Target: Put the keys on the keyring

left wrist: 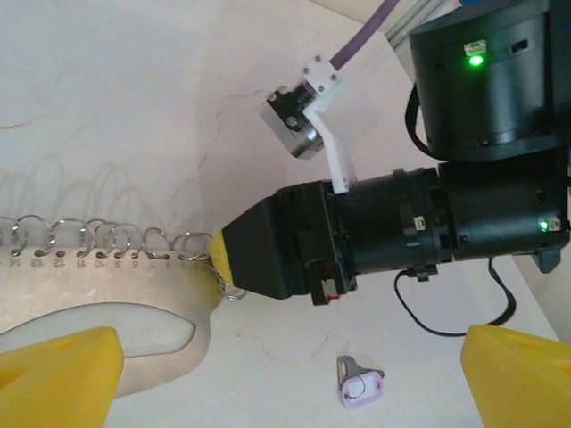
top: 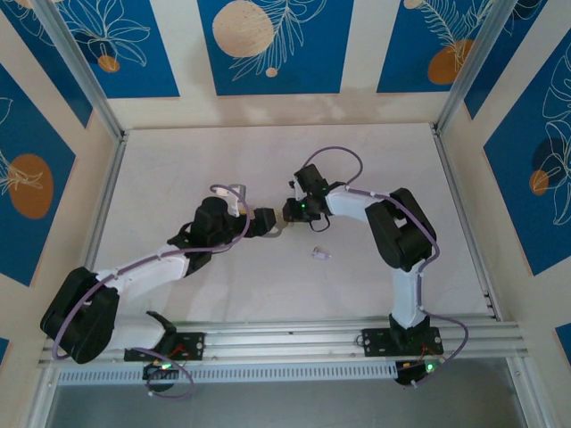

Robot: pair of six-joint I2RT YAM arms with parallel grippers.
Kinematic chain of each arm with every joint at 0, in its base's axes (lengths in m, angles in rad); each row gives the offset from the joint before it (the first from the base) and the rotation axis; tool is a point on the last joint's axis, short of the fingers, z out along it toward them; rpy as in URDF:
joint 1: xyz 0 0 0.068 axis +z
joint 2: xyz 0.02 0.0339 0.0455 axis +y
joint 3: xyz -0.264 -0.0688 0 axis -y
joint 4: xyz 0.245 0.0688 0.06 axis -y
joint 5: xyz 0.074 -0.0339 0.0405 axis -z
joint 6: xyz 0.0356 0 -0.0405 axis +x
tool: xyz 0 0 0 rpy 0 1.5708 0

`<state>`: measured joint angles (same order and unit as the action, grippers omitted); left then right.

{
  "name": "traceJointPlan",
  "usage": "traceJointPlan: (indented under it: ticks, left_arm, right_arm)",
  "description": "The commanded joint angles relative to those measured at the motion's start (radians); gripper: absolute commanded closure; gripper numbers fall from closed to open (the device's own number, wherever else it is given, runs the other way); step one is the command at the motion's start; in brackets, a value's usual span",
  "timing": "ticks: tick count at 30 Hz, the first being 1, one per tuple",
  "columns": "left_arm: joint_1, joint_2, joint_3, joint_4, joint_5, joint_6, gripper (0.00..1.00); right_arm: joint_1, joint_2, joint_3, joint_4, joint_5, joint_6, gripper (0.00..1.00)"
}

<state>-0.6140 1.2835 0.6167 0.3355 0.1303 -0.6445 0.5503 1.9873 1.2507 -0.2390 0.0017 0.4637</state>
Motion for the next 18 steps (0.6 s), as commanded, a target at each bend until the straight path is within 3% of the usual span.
traceJointPlan:
  ticks: [1,10,18]
  left_arm:
    - [-0.012,-0.021,0.009,-0.001,0.011,0.027,0.03]
    - [-0.014,0.009,0.009,0.013,0.014,0.028,0.03]
    - [-0.017,0.032,0.008,0.022,0.011,0.030,0.03]
  right_arm:
    - [0.015,-0.060,-0.043,0.001,-0.016,0.027,0.73]
    - [0.059,-0.140,-0.107,0.008,-0.002,0.061,0.73]
    - [0.059,-0.244,-0.117,-0.037,0.041,0.048,0.45]
